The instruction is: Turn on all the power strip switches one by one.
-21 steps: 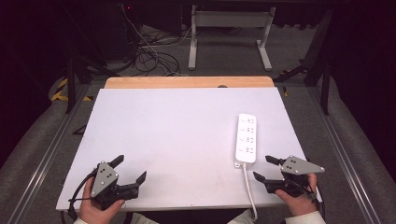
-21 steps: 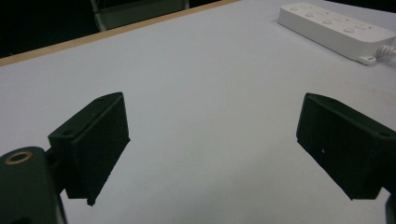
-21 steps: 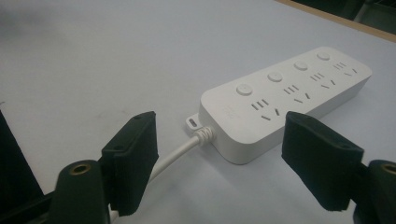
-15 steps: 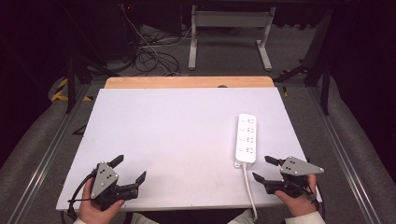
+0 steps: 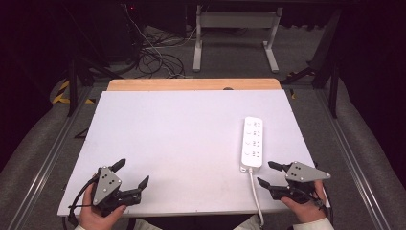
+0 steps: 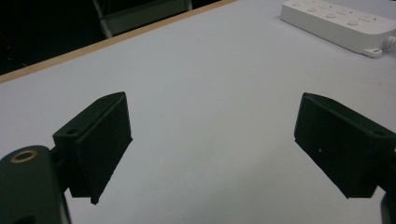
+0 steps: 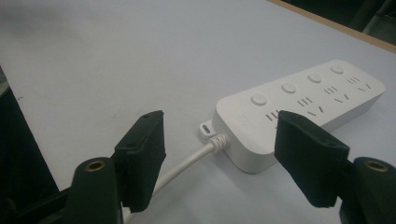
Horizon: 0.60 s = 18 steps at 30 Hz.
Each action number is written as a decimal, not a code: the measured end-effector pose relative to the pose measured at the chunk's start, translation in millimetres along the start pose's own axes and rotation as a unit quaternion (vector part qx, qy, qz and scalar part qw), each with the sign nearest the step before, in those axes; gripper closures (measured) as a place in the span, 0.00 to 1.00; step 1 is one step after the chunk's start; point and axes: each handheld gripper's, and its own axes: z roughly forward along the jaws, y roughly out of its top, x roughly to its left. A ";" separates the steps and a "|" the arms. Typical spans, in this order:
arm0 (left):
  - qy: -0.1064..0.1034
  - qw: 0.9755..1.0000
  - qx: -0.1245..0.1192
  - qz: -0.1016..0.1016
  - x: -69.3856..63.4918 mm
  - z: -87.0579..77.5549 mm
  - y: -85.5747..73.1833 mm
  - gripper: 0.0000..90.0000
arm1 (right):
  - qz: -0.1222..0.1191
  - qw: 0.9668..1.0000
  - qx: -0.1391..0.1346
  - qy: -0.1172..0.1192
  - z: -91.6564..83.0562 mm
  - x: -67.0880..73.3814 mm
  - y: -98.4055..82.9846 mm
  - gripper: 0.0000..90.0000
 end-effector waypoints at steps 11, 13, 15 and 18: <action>-0.023 0.998 0.051 0.003 2.2 0.9 7.3 0.05 | 0.007 1.000 0.023 -0.002 0.0 -5.3 13.6 0.44; -0.028 0.999 0.042 -0.004 2.2 0.2 7.6 0.05 | 0.013 0.999 0.030 0.004 2.0 -8.1 16.5 0.47; -0.030 0.999 0.030 -0.008 1.7 -1.6 8.3 0.05 | 0.015 0.999 0.032 0.007 3.6 -9.4 19.7 0.50; -0.035 0.999 0.023 -0.010 1.4 -2.8 8.4 0.05 | 0.014 0.999 0.036 0.010 4.9 -10.9 24.3 0.53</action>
